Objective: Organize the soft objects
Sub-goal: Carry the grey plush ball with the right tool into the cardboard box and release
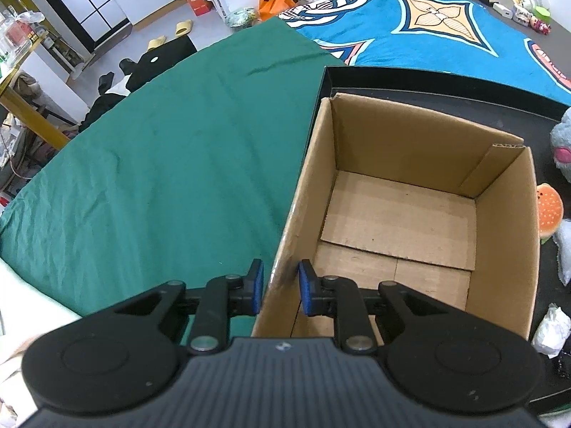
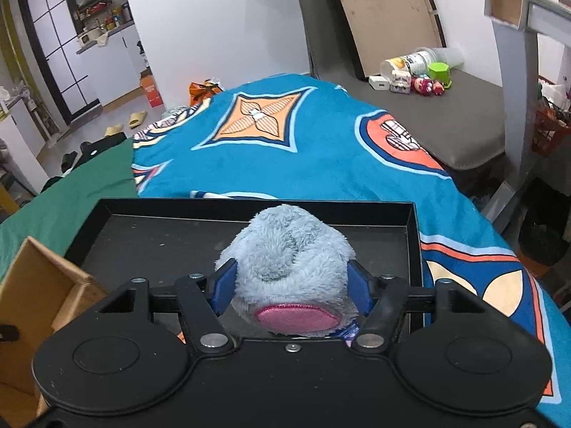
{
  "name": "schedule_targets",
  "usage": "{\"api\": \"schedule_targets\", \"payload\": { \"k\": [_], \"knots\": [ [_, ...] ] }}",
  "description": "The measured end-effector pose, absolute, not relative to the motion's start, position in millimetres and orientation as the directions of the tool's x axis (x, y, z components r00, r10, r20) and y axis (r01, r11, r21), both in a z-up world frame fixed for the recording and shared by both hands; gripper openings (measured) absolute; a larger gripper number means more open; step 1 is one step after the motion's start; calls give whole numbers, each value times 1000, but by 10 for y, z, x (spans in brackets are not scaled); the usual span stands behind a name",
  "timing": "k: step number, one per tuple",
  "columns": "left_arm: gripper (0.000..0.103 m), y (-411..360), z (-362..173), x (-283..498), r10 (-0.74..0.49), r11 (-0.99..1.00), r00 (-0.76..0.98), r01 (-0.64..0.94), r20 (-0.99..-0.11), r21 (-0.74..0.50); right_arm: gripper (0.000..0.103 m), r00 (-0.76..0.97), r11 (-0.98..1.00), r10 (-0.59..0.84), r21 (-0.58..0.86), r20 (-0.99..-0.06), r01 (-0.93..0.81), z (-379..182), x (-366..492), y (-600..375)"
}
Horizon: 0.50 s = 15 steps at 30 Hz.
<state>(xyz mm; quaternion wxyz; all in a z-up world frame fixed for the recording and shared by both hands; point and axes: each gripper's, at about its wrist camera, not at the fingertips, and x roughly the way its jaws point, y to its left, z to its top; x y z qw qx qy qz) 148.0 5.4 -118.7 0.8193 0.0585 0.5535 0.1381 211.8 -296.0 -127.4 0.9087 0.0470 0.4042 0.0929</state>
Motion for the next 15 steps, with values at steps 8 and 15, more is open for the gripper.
{"api": "schedule_targets", "payload": {
  "k": [8, 15],
  "knots": [
    [20, 100, -1149, 1406, 248, 967, 363, -154, -898, 205, 62, 654, 974, 227, 157, -721, -165, -1081, 1917, -2827],
    [20, 116, -1131, 1351, 208, 976, 375, -140, -903, 166, 62, 663, 971, 235, 145, -711, -189, -911, 1715, -2698]
  ]
}}
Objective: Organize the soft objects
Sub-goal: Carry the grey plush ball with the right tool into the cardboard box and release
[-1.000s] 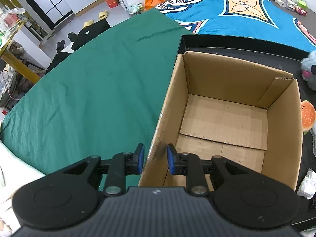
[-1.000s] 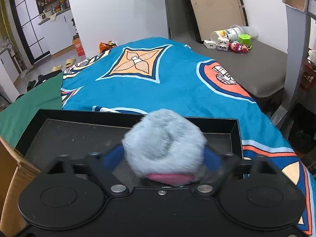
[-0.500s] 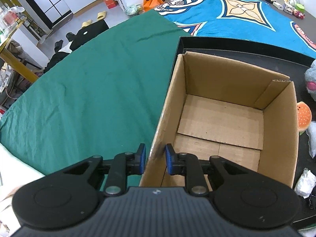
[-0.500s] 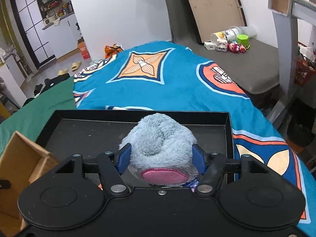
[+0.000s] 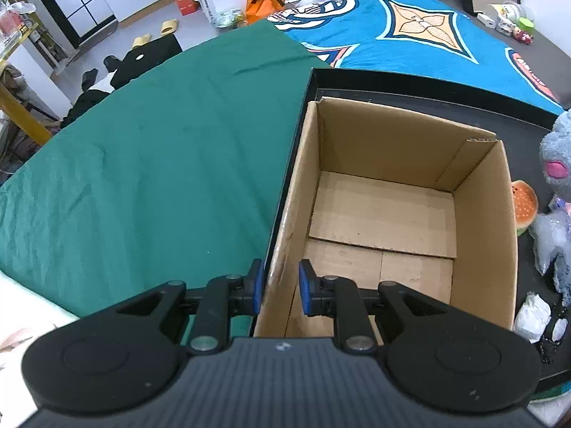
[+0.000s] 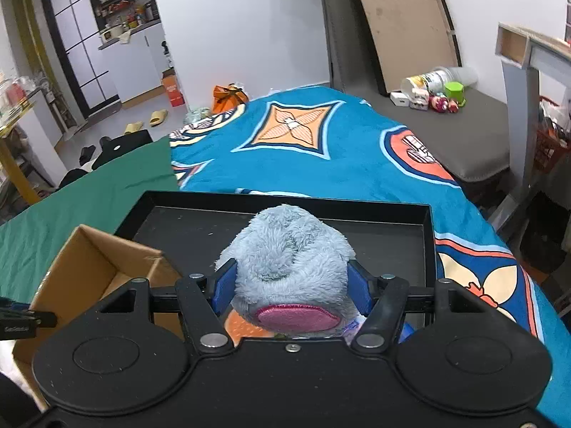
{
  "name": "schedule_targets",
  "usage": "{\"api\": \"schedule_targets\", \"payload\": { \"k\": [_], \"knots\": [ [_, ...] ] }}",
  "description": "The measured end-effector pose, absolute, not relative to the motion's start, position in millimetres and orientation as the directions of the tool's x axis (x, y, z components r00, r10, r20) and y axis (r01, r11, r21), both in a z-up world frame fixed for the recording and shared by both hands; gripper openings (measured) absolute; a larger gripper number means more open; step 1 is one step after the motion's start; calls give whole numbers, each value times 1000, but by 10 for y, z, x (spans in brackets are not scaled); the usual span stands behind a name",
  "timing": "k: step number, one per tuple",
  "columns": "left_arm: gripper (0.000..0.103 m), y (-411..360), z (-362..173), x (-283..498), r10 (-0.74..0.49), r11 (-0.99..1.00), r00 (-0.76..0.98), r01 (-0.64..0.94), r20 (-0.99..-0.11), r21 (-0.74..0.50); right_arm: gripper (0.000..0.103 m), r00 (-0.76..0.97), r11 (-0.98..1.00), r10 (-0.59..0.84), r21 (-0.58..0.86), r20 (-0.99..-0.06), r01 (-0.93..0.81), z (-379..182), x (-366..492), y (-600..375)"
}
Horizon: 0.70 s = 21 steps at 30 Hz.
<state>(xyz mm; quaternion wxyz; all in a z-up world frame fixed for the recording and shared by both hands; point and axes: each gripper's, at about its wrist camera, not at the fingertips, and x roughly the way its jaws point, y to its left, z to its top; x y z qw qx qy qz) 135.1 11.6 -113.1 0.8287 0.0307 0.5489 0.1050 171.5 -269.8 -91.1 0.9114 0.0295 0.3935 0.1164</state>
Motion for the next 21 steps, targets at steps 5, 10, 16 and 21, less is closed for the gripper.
{"api": "schedule_targets", "payload": {
  "k": [5, 10, 16, 21],
  "knots": [
    [20, 191, -1122, 1299, 171, 982, 384, -147, -907, 122, 62, 672, 968, 243, 131, -699, -213, -774, 1591, -2564],
    [20, 241, -1119, 1244, 141, 985, 392, -147, -909, 90, 62, 676, 962, 259, 119, -690, -247, -648, 1506, -2387],
    [20, 274, -1110, 1220, 114, 987, 403, -146, -908, 60, 62, 678, 954, 274, 103, -682, -282, -537, 1426, -2137],
    [20, 298, -1117, 1225, 100, 988, 409, -146, -907, 43, 62, 673, 947, 283, 88, -684, -308, -497, 1381, -1936]
  ]
}}
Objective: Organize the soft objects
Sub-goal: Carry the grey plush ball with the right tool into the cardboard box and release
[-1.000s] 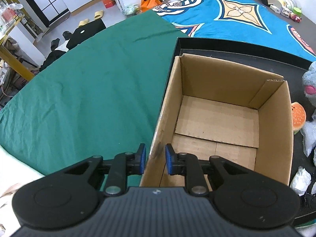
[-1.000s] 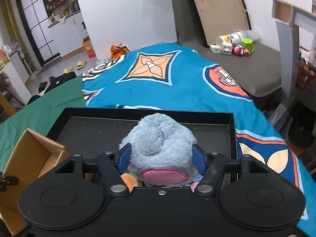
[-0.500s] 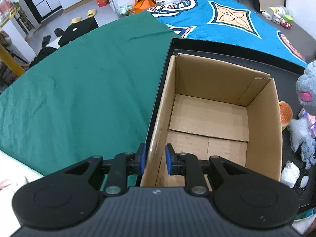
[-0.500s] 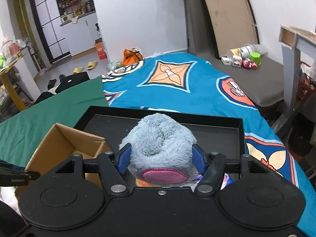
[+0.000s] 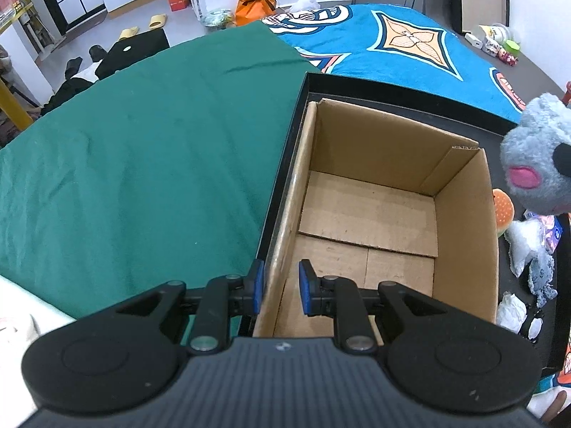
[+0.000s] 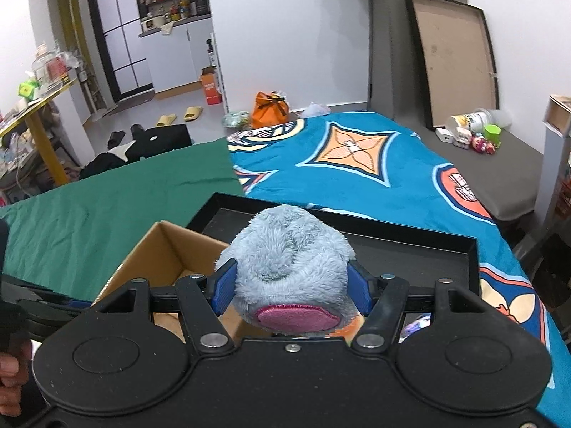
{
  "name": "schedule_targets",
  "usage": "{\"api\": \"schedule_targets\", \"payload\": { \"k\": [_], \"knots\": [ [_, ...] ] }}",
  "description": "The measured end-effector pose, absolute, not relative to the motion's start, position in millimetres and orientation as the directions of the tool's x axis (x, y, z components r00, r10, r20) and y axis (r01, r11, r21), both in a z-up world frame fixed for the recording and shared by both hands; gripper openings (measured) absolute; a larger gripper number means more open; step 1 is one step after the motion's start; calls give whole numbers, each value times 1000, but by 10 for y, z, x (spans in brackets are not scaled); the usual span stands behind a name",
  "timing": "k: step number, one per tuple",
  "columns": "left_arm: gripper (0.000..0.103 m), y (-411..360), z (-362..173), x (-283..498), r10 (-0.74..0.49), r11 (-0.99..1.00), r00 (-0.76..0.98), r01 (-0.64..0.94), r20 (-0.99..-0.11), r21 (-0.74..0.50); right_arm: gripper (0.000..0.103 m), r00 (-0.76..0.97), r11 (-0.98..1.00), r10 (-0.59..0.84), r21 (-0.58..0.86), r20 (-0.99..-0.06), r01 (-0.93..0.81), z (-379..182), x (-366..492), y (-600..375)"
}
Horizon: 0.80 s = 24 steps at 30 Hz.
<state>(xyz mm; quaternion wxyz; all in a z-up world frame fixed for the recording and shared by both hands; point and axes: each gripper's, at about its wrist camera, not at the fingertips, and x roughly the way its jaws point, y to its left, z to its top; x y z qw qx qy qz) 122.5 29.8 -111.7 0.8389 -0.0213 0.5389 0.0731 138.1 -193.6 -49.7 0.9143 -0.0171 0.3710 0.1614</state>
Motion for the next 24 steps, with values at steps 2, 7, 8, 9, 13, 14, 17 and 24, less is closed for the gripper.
{"api": "schedule_targets", "payload": {
  "k": [2, 7, 8, 9, 13, 14, 17, 24],
  "knots": [
    [20, 308, -1125, 1230, 94, 989, 409, -146, -908, 37, 62, 669, 943, 286, 80, -686, -322, -491, 1361, -1856],
    [20, 352, -1124, 1227, 66, 990, 407, -143, -911, 8, 62, 652, 929, 295, 50, -698, -366, -515, 1324, -1640],
    [20, 363, -1123, 1220, 61, 990, 408, -142, -911, 2, 62, 648, 927, 296, 46, -702, -373, -525, 1324, -1601],
    [20, 378, -1123, 1220, 55, 990, 409, -141, -911, -4, 62, 643, 924, 298, 43, -705, -381, -536, 1326, -1558],
    [20, 444, -1142, 1210, 29, 989, 402, -145, -915, -33, 67, 631, 915, 308, 40, -712, -402, -549, 1325, -1412],
    [20, 452, -1146, 1205, 26, 989, 401, -145, -916, -36, 69, 629, 914, 311, 42, -712, -404, -548, 1323, -1384],
    [20, 463, -1158, 1198, 13, 989, 398, -140, -917, -47, 87, 640, 920, 297, 32, -709, -391, -526, 1317, -1341],
    [21, 421, -1136, 1200, 42, 992, 403, -126, -914, -11, 87, 634, 942, 275, 70, -723, -329, -538, 1282, -1543]
  ]
}}
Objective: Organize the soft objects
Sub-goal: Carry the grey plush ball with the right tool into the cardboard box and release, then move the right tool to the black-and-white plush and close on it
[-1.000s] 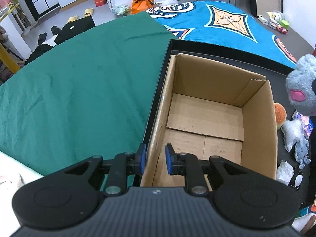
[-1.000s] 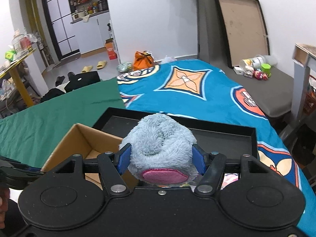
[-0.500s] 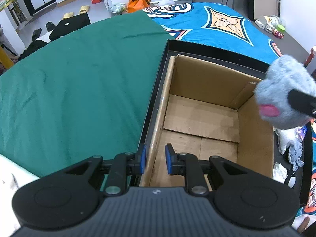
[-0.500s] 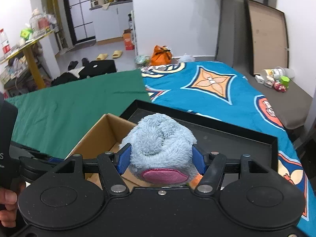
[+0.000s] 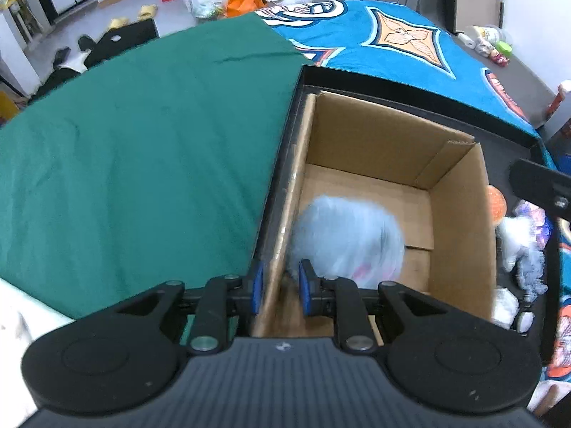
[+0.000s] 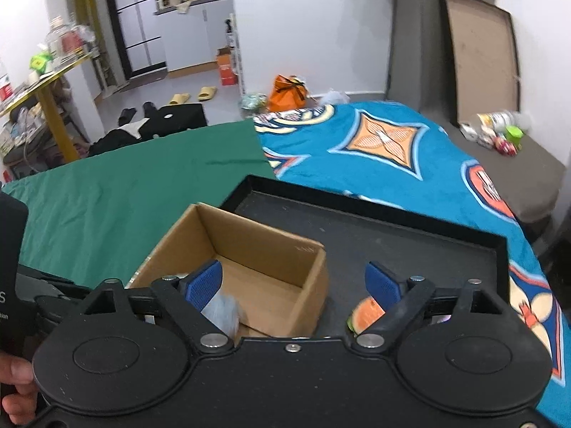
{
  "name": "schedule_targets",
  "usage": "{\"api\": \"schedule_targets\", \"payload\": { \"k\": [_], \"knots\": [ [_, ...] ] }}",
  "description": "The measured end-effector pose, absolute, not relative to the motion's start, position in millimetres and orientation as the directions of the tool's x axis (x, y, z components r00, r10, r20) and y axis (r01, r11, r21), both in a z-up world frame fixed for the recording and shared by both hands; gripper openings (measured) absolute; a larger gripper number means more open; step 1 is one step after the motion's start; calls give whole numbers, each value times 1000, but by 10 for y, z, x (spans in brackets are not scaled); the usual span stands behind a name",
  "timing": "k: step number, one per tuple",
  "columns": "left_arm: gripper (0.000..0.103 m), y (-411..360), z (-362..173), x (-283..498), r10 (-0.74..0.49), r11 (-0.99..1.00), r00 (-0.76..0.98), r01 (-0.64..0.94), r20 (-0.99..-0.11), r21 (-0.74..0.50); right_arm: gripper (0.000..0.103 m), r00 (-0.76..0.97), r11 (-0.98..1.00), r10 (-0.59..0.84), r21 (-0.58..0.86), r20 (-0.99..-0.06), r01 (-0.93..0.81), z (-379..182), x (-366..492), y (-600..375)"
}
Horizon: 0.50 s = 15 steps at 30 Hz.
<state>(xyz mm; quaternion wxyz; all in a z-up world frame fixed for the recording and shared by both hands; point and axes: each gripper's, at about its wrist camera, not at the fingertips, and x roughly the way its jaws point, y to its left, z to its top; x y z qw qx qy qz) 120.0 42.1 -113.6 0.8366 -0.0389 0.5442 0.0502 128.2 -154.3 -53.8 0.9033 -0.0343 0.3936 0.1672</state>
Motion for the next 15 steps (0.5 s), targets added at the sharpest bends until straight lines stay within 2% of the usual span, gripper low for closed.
{"api": "schedule_targets", "payload": {
  "k": [7, 15],
  "knots": [
    [24, 350, -1100, 1184, 43, 995, 406, -102, -913, 2, 87, 616, 962, 246, 109, -748, -251, -602, 1155, -1852],
    [39, 279, -1063, 1119, 59, 996, 410, -88, -910, 25, 87, 601, 976, 219, 165, -769, -144, -667, 1032, -2212]
  ]
}}
